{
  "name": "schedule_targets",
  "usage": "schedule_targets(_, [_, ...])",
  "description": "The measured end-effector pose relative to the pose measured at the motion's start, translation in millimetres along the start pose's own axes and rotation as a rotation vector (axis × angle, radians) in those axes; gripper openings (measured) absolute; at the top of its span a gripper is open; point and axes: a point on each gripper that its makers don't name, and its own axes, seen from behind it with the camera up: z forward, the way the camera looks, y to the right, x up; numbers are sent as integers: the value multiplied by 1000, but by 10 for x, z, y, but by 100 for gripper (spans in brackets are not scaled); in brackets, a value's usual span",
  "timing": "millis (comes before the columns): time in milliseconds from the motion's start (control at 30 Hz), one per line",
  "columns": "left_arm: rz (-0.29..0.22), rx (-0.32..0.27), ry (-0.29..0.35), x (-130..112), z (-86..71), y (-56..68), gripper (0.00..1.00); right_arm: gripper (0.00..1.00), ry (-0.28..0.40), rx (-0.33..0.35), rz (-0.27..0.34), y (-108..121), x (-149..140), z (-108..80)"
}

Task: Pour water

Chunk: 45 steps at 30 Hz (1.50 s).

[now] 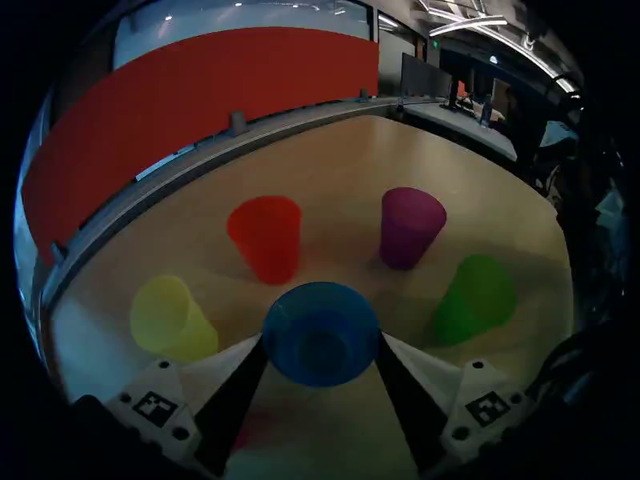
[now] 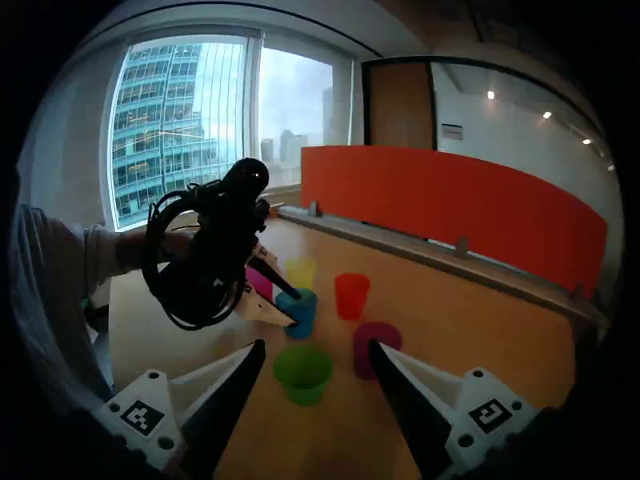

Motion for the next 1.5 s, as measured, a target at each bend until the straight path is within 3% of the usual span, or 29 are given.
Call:
schedule_targets(400, [-36,-20,23,33,-38,28,87,99,0,-2,-2,-9,18,-10])
schedule_targets(600, [-37,-28,60,129,-152,54,87,99,-1,-5,-3,-10,26,-5])
schedule_targets(1200, [-47,41,308,666,-907,-114,87,99,-19,-4,-9,-60,-20,61])
schedule_targets(1500, [-24,83,415,828,-1291,-159,87,99,-46,-2,-12,-70,-121,163])
